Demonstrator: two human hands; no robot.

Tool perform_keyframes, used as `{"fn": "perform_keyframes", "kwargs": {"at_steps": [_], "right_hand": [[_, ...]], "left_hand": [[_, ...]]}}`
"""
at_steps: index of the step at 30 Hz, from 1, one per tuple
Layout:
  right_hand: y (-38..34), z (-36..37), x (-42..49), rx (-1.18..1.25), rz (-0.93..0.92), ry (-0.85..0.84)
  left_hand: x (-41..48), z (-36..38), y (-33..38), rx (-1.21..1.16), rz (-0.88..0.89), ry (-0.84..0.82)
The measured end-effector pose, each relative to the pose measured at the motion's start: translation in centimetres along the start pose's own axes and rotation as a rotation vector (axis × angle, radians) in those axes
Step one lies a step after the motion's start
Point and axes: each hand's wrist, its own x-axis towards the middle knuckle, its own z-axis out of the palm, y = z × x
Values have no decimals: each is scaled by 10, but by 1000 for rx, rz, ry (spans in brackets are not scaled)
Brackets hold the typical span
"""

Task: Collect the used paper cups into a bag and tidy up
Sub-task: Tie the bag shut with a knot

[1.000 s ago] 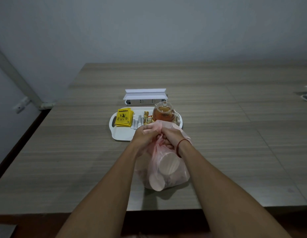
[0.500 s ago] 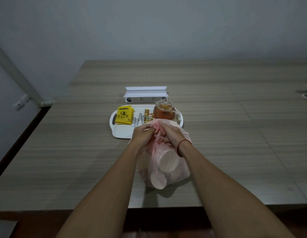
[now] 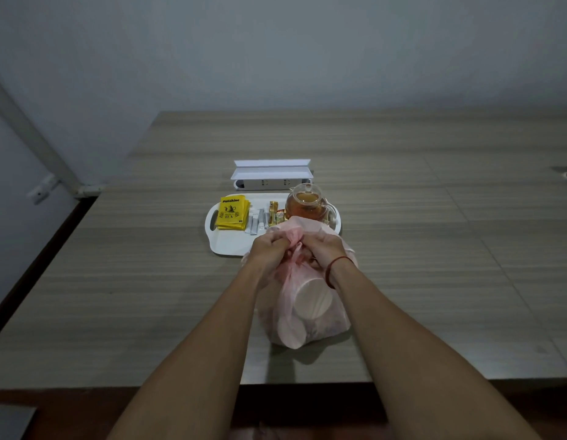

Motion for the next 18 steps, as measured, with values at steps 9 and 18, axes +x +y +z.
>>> {"fn": "perform_keyframes", "kwargs": {"at_steps": [9,18], "right_hand": [[-2,-1,4,-97,-130,-1],[0,9,-5,-92,-92,-34]], "left_hand": [[0,7,-5,-34,-9,7],[3,12,2,56,74,202]]}}
